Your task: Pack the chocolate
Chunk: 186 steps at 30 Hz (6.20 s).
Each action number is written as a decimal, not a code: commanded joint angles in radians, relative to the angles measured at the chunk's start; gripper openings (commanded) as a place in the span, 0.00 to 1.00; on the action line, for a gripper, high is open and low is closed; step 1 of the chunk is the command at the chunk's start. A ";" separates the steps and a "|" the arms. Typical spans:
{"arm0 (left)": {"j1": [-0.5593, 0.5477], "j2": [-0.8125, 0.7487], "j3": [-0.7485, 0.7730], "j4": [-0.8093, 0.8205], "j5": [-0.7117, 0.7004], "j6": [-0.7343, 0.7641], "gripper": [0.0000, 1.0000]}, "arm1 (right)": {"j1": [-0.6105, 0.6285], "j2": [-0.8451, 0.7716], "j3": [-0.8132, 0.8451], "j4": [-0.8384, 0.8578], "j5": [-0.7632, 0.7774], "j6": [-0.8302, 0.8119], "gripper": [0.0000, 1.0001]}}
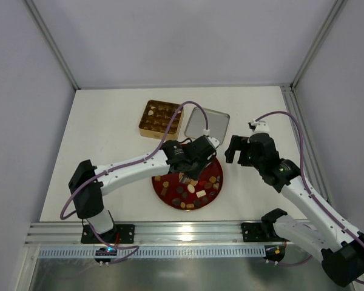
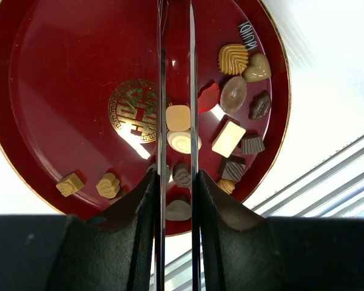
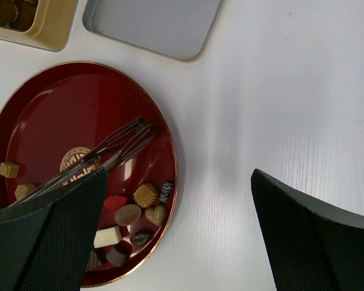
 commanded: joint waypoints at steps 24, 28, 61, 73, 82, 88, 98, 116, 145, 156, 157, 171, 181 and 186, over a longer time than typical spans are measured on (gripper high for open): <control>0.330 -0.273 -0.041 -0.022 -0.054 0.046 0.28 | -0.004 -0.017 0.013 0.024 -0.014 -0.002 1.00; 0.448 -0.245 -0.011 -0.011 -0.066 0.078 0.28 | -0.004 -0.014 0.021 0.019 -0.016 -0.005 1.00; 0.655 0.082 0.256 0.010 -0.011 0.169 0.28 | -0.004 -0.019 0.027 -0.001 -0.011 -0.002 1.00; 0.655 0.088 0.235 0.007 -0.014 0.169 0.30 | -0.004 -0.016 0.021 0.005 -0.014 0.001 1.00; 0.657 0.091 0.227 0.004 -0.019 0.169 0.32 | -0.004 -0.016 0.016 0.007 -0.014 0.004 1.00; 0.657 0.088 0.226 0.003 -0.019 0.167 0.32 | -0.004 -0.017 0.015 0.008 -0.014 0.002 1.00; 0.657 0.082 0.204 0.004 -0.015 0.163 0.32 | -0.004 -0.019 0.010 0.011 -0.019 0.005 1.00; 0.658 0.028 0.215 0.021 -0.040 0.161 0.34 | -0.004 -0.022 0.018 0.007 -0.013 -0.001 1.00; 1.134 0.108 -0.057 0.296 -0.014 0.043 0.42 | -0.002 -0.066 -0.001 0.059 -0.151 0.001 1.00; 1.134 0.227 -0.070 0.234 -0.009 0.035 0.68 | -0.004 -0.108 -0.039 0.056 -0.155 0.018 1.00; 1.134 0.236 -0.072 0.233 -0.012 0.034 0.70 | -0.005 -0.108 -0.042 0.056 -0.155 0.021 1.00; 1.134 0.178 -0.031 0.175 -0.008 0.051 0.82 | -0.004 -0.059 -0.004 0.045 -0.139 0.024 1.00; 1.134 0.007 0.035 0.089 0.024 0.065 0.86 | -0.005 0.131 0.169 0.022 -0.068 0.058 1.00; 1.111 -0.104 0.023 0.095 0.121 0.032 0.84 | -0.024 0.356 0.306 0.016 -0.019 0.039 0.99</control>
